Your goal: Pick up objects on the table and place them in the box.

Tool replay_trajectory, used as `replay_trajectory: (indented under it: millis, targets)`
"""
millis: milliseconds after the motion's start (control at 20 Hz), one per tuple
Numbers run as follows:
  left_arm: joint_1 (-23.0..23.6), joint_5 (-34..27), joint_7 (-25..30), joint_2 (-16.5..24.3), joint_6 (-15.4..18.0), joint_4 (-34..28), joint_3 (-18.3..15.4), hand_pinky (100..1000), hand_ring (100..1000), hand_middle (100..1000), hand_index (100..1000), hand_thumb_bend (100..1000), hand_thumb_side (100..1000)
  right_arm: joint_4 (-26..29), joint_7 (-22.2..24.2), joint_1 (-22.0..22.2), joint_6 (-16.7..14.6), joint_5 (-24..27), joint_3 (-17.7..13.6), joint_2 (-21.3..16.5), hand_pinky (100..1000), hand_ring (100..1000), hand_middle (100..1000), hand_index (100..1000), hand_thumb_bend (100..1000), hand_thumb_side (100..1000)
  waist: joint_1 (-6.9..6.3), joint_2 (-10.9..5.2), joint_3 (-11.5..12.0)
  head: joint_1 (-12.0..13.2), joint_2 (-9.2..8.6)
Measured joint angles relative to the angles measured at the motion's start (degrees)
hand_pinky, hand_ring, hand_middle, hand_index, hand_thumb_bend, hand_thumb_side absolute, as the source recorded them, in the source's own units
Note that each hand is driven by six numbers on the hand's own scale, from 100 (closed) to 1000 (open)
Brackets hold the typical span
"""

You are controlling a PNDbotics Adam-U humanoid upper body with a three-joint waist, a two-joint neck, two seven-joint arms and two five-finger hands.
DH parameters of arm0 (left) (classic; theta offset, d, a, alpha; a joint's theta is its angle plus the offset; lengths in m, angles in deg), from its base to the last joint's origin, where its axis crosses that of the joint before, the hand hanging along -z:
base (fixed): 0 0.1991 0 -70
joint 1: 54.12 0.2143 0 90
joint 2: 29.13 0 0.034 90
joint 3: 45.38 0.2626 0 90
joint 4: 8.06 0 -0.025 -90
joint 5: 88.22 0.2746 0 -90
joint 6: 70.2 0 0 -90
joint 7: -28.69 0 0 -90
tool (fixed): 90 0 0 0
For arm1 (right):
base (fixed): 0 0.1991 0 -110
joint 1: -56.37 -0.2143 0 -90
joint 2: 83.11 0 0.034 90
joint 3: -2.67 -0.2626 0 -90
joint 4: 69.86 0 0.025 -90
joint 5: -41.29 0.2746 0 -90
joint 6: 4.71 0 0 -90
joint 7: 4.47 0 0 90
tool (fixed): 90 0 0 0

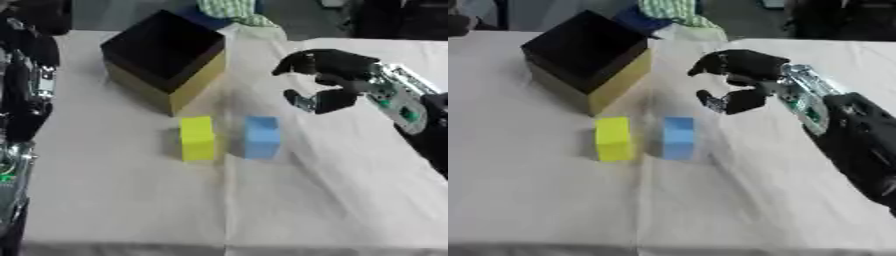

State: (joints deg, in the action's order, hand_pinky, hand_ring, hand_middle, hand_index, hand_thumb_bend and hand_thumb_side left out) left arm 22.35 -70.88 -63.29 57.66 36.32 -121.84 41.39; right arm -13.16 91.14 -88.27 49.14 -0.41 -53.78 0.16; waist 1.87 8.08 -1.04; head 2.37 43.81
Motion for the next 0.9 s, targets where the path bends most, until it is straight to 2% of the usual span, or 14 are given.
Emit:
replay_trajectory:
  millis: [400,700,750,800,850,900]
  targets:
    - [0.04,-0.15,0.55,0.00,-0.19,0.00,0.22,759,755,783,829,135,835,-2.33,0.06,-0.80,0.26,0.01,0.58,1.37,867,906,826,924,100,1000,0.04,-0.37,-0.06,-0.08,0.00]
    - [0.15,-0.23,0.74,0.26,-0.28,0.00,0.28,759,755,784,829,135,836,-5.66,3.27,-0.81,-0.90,-1.03,0.27,1.77,876,921,836,937,110,1000,0.06,-0.70,0.03,-0.09,0.00]
    - [0.17,-0.23,0.78,0.34,-0.31,0.00,0.32,759,755,784,829,135,835,-6.11,3.82,-0.81,-1.12,-1.50,0.09,1.84,879,925,843,944,186,1000,0.06,-0.70,0.04,-0.09,0.00]
    - [0.17,-0.24,0.84,0.40,-0.36,0.00,0.35,759,755,784,829,135,836,-6.49,4.34,-0.83,-1.36,-2.04,-0.05,1.91,880,925,842,944,209,1000,0.07,-0.71,0.04,-0.09,0.00]
    - [0.18,-0.24,0.88,0.40,-0.39,0.00,0.38,759,755,784,829,135,837,-6.83,4.81,-0.84,-1.63,-2.52,-0.15,2.06,881,923,836,936,291,1000,0.09,-0.71,0.04,-0.09,0.00]
    - [0.20,-0.25,0.90,0.40,-0.41,0.00,0.40,759,755,784,829,135,837,-7.11,5.15,-0.86,-1.90,-3.02,-0.35,2.26,881,923,836,935,304,1000,0.13,-0.72,0.04,-0.09,0.00]
